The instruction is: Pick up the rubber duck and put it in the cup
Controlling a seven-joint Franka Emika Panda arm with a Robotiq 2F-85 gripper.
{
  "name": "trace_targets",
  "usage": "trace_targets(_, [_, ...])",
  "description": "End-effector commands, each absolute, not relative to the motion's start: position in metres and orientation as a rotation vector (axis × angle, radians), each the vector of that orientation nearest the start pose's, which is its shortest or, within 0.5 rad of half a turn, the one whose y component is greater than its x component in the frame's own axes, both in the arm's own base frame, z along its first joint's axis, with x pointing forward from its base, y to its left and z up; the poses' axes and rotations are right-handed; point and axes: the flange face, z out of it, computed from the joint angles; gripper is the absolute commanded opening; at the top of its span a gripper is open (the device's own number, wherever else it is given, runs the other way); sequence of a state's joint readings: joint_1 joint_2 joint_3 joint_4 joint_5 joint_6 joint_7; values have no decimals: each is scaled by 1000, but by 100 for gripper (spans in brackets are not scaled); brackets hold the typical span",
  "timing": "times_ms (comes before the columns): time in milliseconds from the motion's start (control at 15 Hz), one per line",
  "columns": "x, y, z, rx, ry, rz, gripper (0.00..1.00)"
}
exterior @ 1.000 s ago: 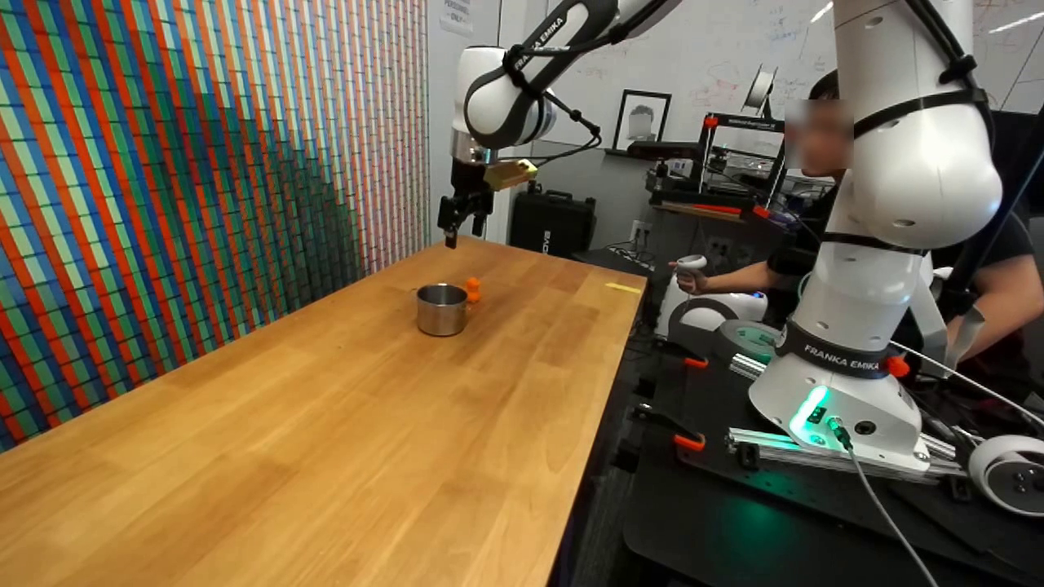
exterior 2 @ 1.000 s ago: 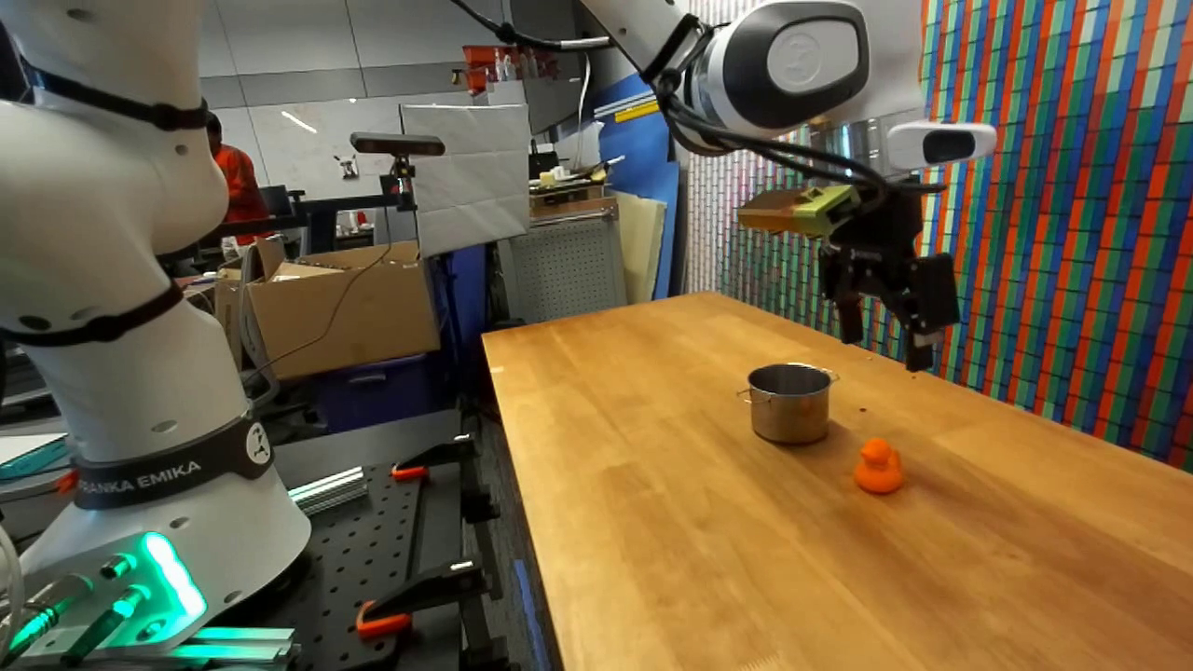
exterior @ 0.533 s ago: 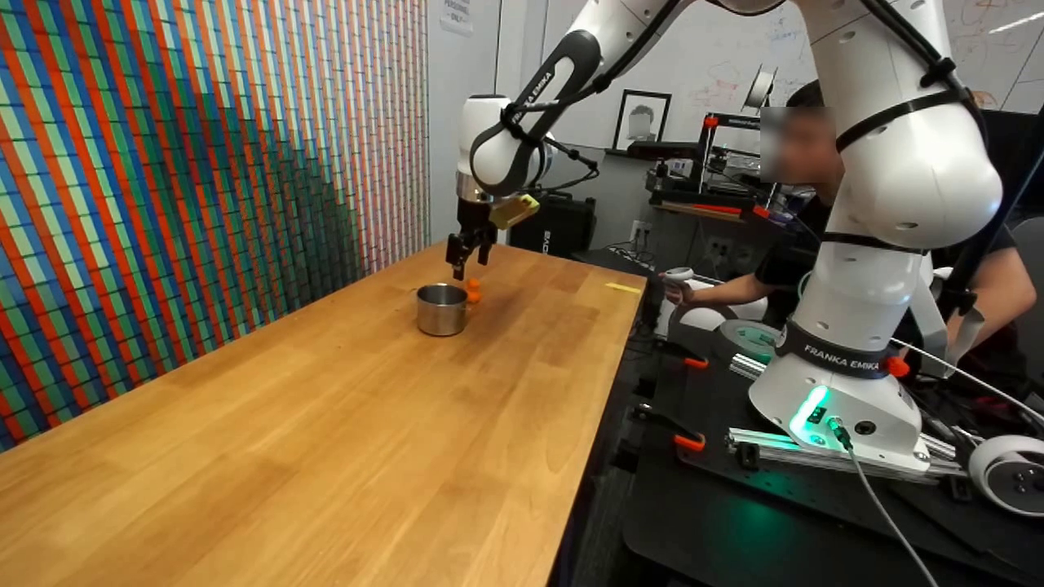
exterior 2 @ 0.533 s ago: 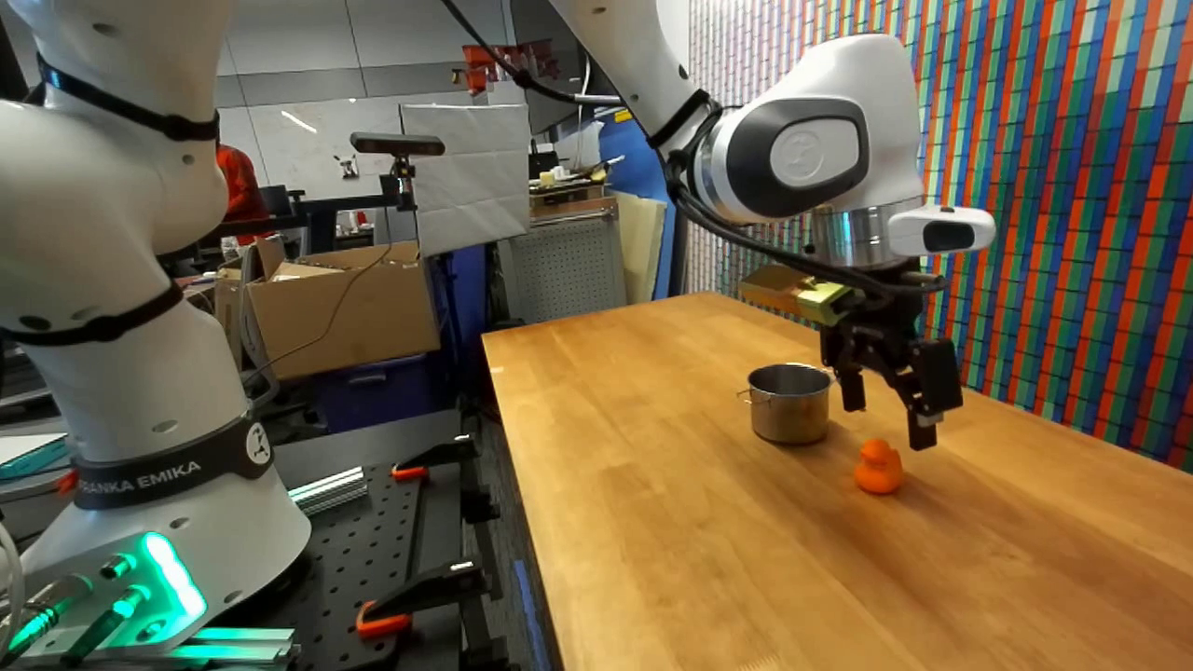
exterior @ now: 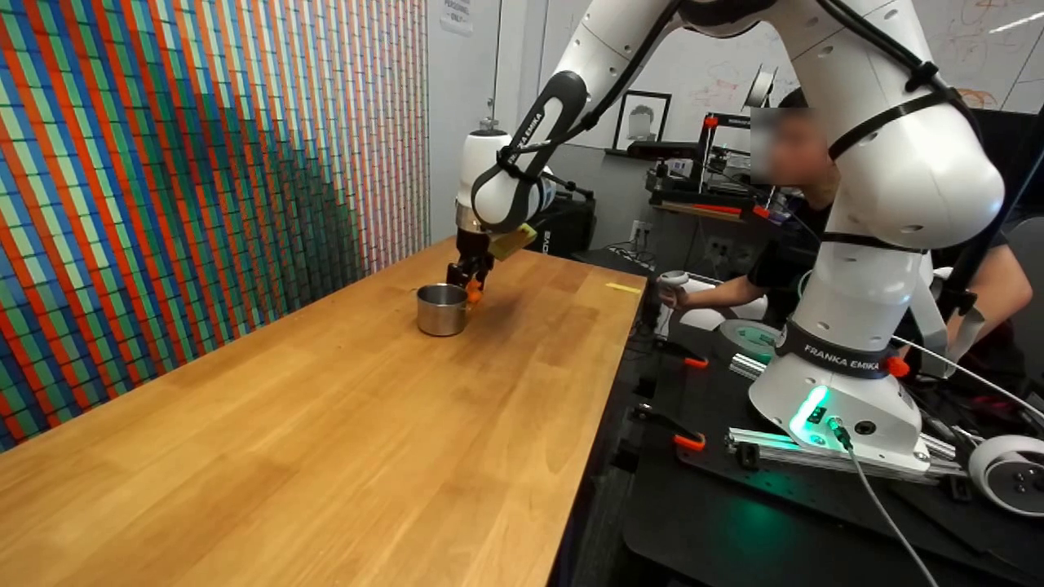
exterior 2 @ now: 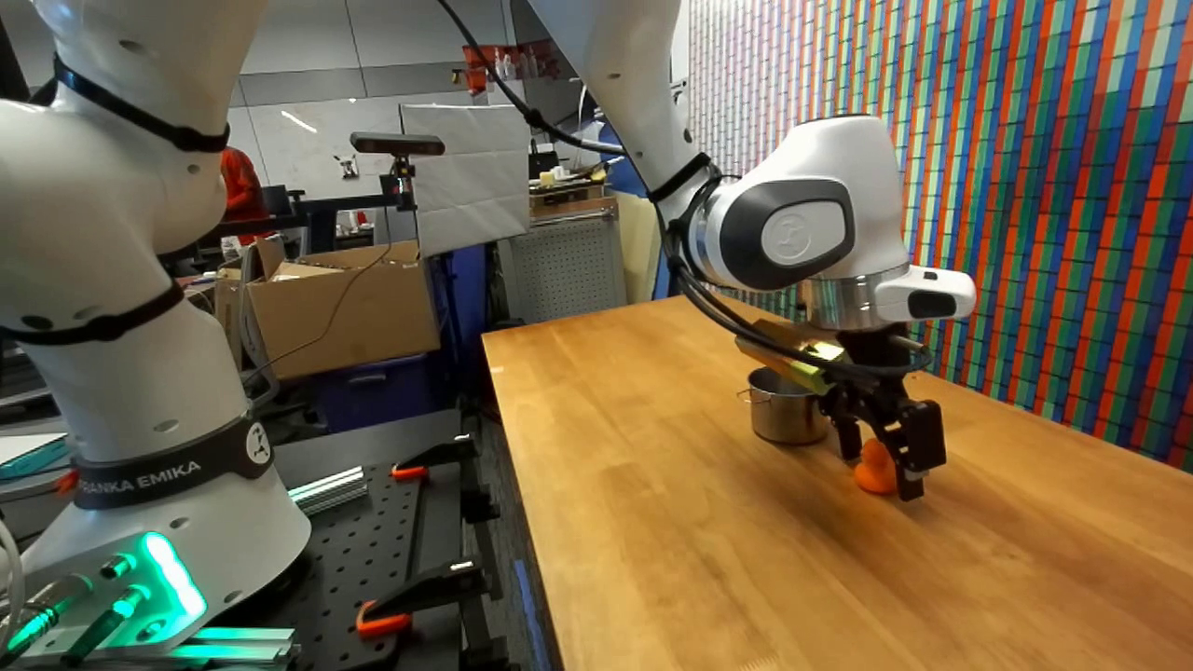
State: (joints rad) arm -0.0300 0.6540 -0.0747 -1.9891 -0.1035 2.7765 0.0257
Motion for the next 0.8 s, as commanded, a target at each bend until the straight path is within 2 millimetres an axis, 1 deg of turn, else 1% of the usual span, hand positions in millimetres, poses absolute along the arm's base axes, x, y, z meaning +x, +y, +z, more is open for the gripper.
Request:
trace_targets(0, [622, -61, 135, -3247, 23, -273, 56])
trace_targets(67, [624, -61, 137, -3246, 12, -287, 47])
trace_targets(267, [631, -66, 145, -3254, 26, -299, 25])
trace_targets(333, [632, -68, 149, -3254, 44, -285, 16])
trace_targets(400, [634, -69, 155, -3257, 58, -280, 11])
trace_targets(467, [637, -70, 163, -3254, 82, -264, 4])
trace_targets(533, [639, -72, 169, -3251, 104, -249, 0])
trace_targets(600, [642, -71, 178, -3247, 117, -230, 0])
trace_targets(667, [644, -71, 182, -3245, 123, -221, 0])
trace_targets(733, [644, -72, 187, -3246, 132, -210, 6])
